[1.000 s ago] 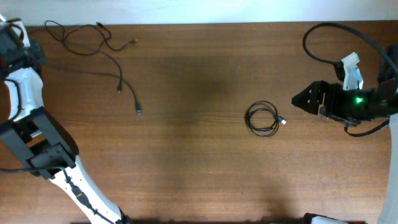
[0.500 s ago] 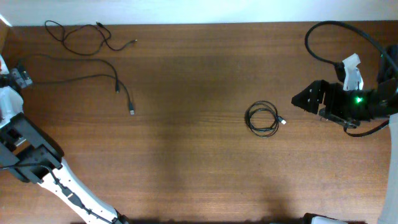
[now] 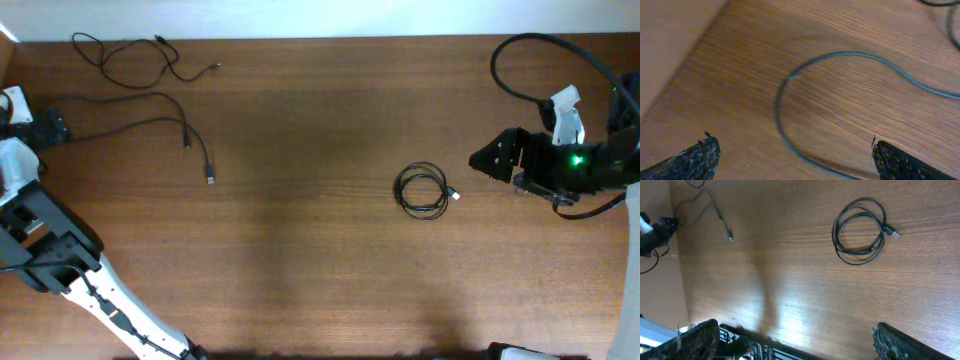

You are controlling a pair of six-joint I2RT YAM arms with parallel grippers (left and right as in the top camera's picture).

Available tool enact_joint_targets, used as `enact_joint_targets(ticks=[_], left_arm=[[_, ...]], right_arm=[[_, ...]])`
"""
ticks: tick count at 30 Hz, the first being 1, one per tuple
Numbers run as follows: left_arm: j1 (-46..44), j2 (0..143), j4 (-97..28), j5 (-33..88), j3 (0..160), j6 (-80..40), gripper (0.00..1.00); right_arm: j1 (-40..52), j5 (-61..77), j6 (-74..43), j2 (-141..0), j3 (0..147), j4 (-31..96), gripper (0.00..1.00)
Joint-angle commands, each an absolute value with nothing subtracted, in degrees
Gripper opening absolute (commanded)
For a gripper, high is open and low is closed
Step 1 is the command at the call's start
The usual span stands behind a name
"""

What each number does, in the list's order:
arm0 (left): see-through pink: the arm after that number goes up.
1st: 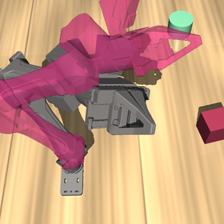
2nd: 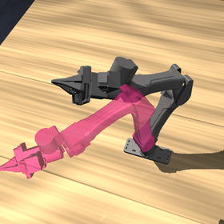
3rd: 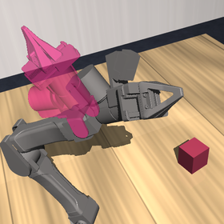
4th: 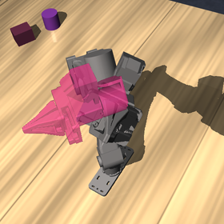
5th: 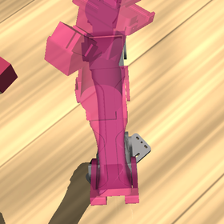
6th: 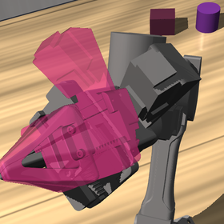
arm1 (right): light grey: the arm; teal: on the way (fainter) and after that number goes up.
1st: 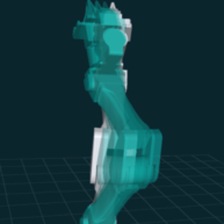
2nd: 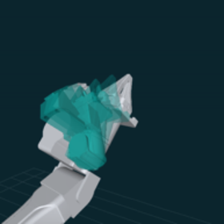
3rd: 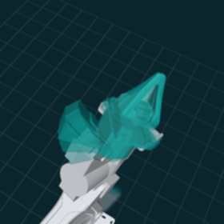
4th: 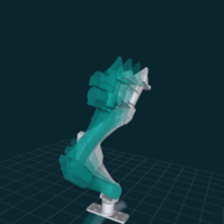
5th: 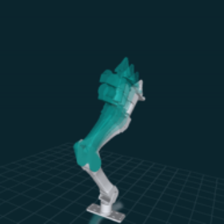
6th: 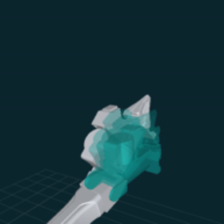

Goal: Untangle cables

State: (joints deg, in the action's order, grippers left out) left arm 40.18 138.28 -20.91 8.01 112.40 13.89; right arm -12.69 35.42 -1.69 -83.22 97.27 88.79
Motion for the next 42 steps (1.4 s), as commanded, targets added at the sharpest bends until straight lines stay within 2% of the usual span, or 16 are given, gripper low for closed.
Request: enact_joint_targets(ticks=[1,4,5,7,8,11,13,16,17,21,24,26,31,37,42], left_arm=[[40.1,138.9,-23.5,13.3,113.2,13.6,1.00],[38.9,138.9,-25.4,24.7,113.2,13.6,0.98],[38.1,138.9,-25.2,31.9,113.2,13.6,0.91],[37.0,138.9,-24.8,38.3,113.2,13.5,0.84],[35.9,138.9,-24.7,40.2,113.2,11.9,0.84],[32.4,138.9,-25.5,40.8,113.2,5.2,0.65],[29.9,138.9,-27.2,40.8,113.2,0.9,0.49],[25.0,138.9,-32.7,40.7,113.2,-3.5,0.05],[23.8,138.9,-34.1,40.2,113.2,-3.5,0.00],[19.0,138.9,-41.5,28.0,113.2,-3.9,0.00],[15.9,138.9,-47.9,11.6,113.2,-12.4,0.00],[14.6,138.9,-51.0,5.7,113.2,-17.5,0.00],[12.4,138.9,-54.2,4.6,113.2,-18.9,0.00],[12.0,138.9,-50.6,4.7,113.6,-18.8,0.00],[12.0,138.8,-52.4,4.9,120.0,-18.8,0.00]], right_arm=[[-12.4,35.3,-1.9,-84.0,97.0,88.7,0.98],[-12.4,35.3,-2.0,-84.7,97.0,88.2,0.98],[-12.4,35.3,-2.0,-85.1,97.0,88.2,0.99],[-12.3,35.3,-2.0,-85.4,97.0,88.2,0.98],[-12.2,35.3,-1.9,-85.6,97.0,88.2,0.99],[-11.2,35.3,-1.9,-86.3,97.0,87.0,0.98],[-10.2,35.3,-1.9,-86.7,97.0,85.8,0.98],[-7.6,35.2,-1.9,-88.2,97.0,83.9,0.98],[-6.9,35.0,-1.9,-88.6,97.0,83.7,0.99],[-4.0,30.7,-1.9,-90.9,97.0,83.4,0.99],[-2.9,29.9,-2.0,-92.7,97.0,83.5,0.99],[-2.6,29.9,-2.0,-93.7,97.0,83.4,0.99],[-2.6,29.9,-1.9,-95.0,97.0,82.8,0.99],[-2.6,29.9,-1.9,-95.0,97.0,82.8,0.98],[-2.6,29.9,-1.9,-95.0,97.0,82.8,0.98]])
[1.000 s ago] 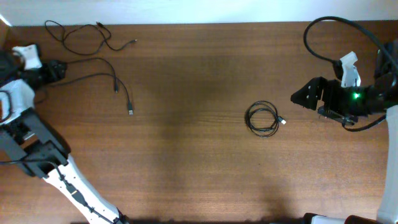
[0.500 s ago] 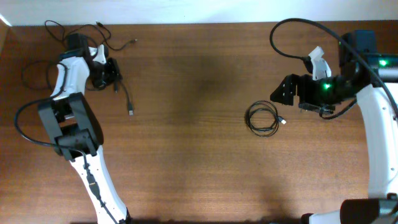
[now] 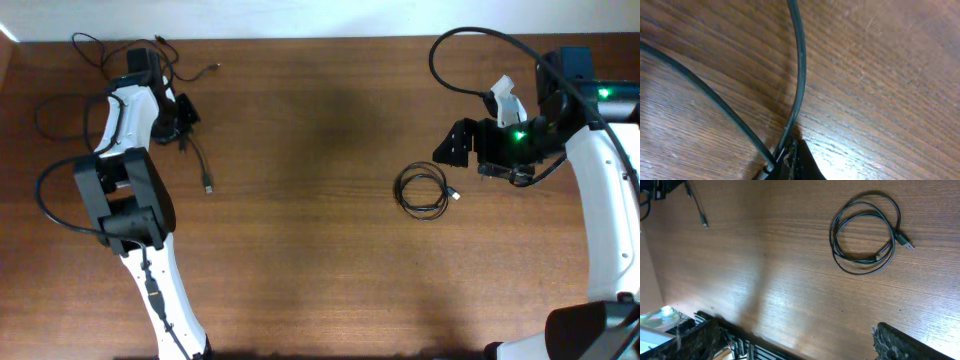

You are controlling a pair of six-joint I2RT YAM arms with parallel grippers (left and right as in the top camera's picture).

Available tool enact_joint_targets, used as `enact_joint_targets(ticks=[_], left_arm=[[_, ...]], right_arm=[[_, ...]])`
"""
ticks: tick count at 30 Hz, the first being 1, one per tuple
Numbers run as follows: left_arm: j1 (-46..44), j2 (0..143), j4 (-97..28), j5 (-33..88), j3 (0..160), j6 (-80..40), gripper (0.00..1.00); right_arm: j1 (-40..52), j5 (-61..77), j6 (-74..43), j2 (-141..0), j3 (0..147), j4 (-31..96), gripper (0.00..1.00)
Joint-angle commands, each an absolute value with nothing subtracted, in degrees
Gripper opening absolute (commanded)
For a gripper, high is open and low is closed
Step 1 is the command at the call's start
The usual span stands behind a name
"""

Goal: Untangle cables

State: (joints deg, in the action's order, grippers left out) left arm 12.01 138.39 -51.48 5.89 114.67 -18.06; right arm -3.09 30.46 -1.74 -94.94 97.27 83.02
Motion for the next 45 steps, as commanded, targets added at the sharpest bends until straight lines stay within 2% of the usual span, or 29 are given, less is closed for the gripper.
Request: enact_joint_targets(ticks=[1,8,13,16,17,20,21,22,24,26,29,36,42,45], left_arm=[[12.0,138.8,-52.7,4.9,121.5,-18.8,0.00],[12.1,138.9,-44.2,4.6,125.7,-18.8,0.00],[12.1,139.0,-42.9,2.9,125.7,-18.9,0.01],[12.1,139.0,-45.4,3.5,125.7,-18.8,0.18],[12.1,139.0,-46.8,5.1,125.7,-18.8,0.37],[12.1,139.0,-49.9,16.8,125.7,-14.2,0.81],[12.1,139.0,-49.9,22.9,125.7,-10.3,0.92],[12.1,139.0,-49.9,28.0,125.7,-7.8,0.97],[11.9,139.0,-49.9,36.8,125.7,-4.7,1.00],[10.9,139.0,-50.9,40.1,125.7,-4.2,0.99],[7.8,138.5,-55.2,39.7,125.8,1.1,0.99],[-3.5,129.5,-66.3,24.1,125.8,3.5,0.99],[-8.8,121.6,-68.1,24.8,125.7,0.0,0.99],[-11.2,121.4,-71.2,30.6,125.6,-0.4,0.99]], right_arm=[[-2.6,29.9,-1.9,-95.0,97.0,82.8,0.98],[-2.6,29.9,-1.9,-95.0,97.0,81.2,0.99],[-2.6,29.9,-1.9,-95.0,97.0,81.2,0.98],[-2.6,29.9,-1.9,-95.0,97.0,81.1,0.99],[-2.6,29.9,-2.0,-95.0,97.0,81.1,0.99],[-2.6,29.9,-2.0,-95.0,97.0,81.1,0.98],[-2.6,29.9,-2.0,-95.0,97.0,81.1,0.98],[-2.6,29.9,-1.9,-95.1,97.0,81.1,0.98],[-2.6,29.7,-2.0,-95.2,97.0,80.3,0.99],[-2.6,29.7,-2.0,-95.6,97.0,79.5,0.98],[-2.6,29.7,-2.0,-96.7,97.0,79.3,0.99],[-2.6,29.7,-2.4,-98.2,97.0,82.1,0.98],[-5.9,29.7,-5.0,-94.7,97.1,83.6,0.99],[-11.2,29.7,-5.0,-91.2,97.1,84.0,0.98]])
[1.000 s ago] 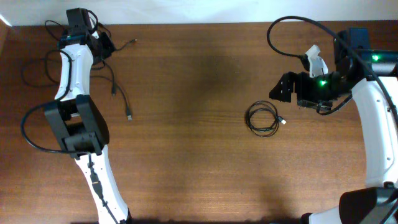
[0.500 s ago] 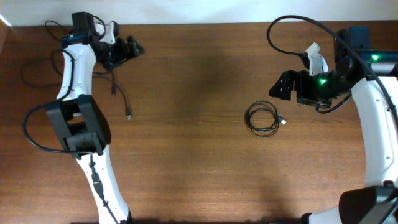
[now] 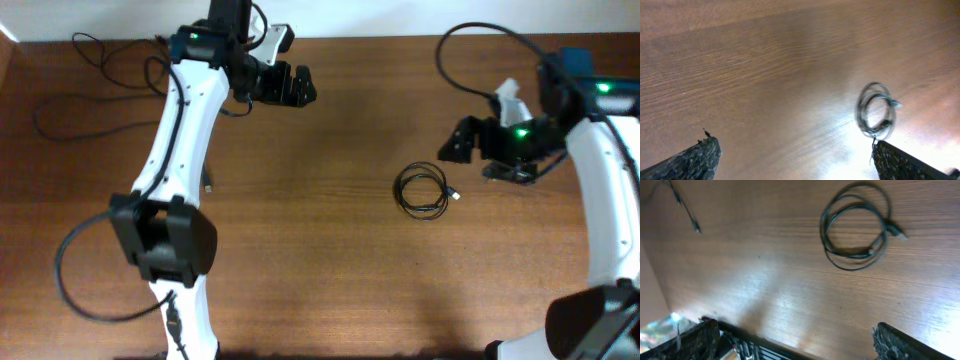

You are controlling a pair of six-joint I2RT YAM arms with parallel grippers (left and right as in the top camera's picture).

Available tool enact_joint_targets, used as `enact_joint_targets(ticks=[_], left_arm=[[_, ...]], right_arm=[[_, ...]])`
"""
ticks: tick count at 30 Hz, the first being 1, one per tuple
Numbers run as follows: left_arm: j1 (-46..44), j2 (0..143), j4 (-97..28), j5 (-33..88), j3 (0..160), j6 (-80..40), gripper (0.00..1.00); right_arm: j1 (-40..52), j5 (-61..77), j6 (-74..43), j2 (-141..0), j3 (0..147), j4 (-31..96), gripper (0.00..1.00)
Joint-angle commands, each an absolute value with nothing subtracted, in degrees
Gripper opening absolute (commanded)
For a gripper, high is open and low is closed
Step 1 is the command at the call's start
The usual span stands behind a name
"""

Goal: Untangle cables

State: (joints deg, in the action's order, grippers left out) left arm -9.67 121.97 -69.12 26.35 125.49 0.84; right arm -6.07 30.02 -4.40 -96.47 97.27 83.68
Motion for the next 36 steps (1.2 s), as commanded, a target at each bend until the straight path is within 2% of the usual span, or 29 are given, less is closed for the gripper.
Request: enact_joint_targets(ticks=[1,5,8,14,16,19,22,27,34,36], left_arm=[[-12.4,121.8,-71.8,31.3,125.4,-0.4,0.99],[-18.2,122.0,-71.3,29.0,123.4,-0.4,0.99],[-23.6,122.1,-68.9,21.4,120.6,-0.8,0.98],[-31.6,122.3,-61.9,19.1,113.8,-3.6,0.84],[-35.2,122.3,-58.2,13.4,110.2,-7.2,0.72],[-38.0,122.4,-54.7,7.6,107.0,-9.9,0.65],[-40.2,123.3,-51.1,6.5,104.3,-11.4,0.55],[-40.5,127.3,-48.1,6.6,104.2,-11.3,0.57],[-40.2,127.5,-51.8,6.8,109.1,-9.1,0.60],[-40.2,127.6,-49.5,6.3,109.2,-9.1,0.64]], right_arm=[[-13.1,29.7,-5.0,-90.6,97.1,84.0,0.98],[-20.3,29.7,-4.9,-90.3,97.1,87.1,0.98],[-21.4,26.7,-4.7,-90.5,97.0,88.7,0.98],[-21.4,25.6,-4.7,-90.5,97.0,89.2,0.98],[-21.4,25.6,-4.7,-90.5,97.0,89.2,0.98],[-21.4,25.6,-4.7,-90.5,97.0,89.4,0.98],[-21.4,25.6,-4.7,-90.5,97.0,90.3,0.99],[-21.3,25.6,-4.7,-90.5,97.0,90.3,0.99],[-18.5,25.7,-3.7,-90.5,96.9,89.6,0.99],[-16.7,25.6,-3.7,-90.5,96.9,89.1,0.99]])
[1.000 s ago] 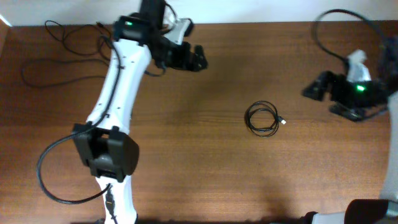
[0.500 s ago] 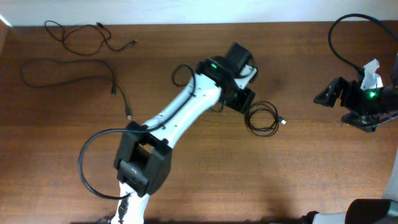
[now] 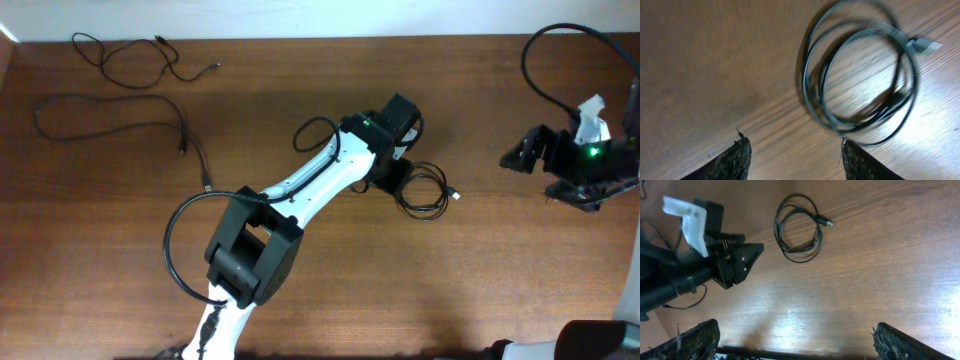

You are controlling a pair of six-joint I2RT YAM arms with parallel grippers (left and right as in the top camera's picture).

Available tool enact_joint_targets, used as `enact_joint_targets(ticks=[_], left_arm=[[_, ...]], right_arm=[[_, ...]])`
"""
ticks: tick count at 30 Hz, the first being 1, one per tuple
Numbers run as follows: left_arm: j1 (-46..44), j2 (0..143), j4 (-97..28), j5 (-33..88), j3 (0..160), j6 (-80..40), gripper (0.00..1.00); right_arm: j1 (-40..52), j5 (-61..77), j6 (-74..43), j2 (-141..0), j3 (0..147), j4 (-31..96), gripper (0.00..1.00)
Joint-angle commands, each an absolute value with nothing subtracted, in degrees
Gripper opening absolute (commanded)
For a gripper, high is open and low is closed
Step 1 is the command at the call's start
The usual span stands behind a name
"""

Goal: Untangle cables
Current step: 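Lower the left gripper over the coiled cable to grasp it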

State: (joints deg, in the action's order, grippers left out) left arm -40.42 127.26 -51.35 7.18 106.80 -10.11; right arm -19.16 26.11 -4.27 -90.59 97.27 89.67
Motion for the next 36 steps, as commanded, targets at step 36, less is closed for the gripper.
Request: enact_joint_targets(ticks=[36], left_arm=[[-40.3,138.6,-48.5,1.7,112.2,-9.8,0.51]], right_arm=[[-11.6,24.8,-3.6,-90.5,96.9,88.1,0.98]])
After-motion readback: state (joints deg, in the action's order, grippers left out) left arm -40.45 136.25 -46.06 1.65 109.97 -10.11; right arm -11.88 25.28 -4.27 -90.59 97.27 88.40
